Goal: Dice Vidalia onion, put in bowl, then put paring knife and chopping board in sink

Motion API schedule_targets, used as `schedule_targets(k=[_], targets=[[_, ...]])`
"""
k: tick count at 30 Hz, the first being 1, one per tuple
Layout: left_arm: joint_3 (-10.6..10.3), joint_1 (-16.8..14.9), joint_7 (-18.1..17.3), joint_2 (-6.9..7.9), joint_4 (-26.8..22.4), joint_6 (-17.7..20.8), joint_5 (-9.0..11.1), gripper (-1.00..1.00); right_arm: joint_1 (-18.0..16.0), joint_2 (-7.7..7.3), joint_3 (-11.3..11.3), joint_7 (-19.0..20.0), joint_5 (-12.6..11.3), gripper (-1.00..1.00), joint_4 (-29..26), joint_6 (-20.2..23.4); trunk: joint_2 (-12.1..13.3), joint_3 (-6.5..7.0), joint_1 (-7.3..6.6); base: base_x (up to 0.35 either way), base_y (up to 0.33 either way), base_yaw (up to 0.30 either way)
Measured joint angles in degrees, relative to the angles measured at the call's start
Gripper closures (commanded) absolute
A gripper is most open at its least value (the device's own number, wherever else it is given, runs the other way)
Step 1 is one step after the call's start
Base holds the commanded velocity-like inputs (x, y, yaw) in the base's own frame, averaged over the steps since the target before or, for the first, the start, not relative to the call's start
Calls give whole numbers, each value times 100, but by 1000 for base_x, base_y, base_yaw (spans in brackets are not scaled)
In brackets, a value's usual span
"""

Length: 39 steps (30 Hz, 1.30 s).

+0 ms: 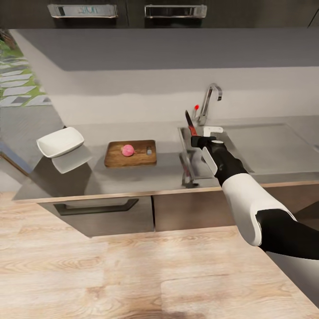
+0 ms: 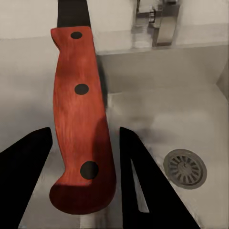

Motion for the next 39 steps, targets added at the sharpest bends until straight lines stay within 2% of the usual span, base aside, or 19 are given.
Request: schedule_targets(k=[8, 39], targets=[[0, 0, 0, 0, 1, 1, 0, -100, 1, 2, 0, -1, 0, 100, 6, -2, 0, 70, 0, 0, 217, 22], [0, -1, 0, 0, 2, -8, 0, -100, 0, 3, -1, 1, 1, 100, 12, -3, 0, 342, 0, 0, 4, 73]])
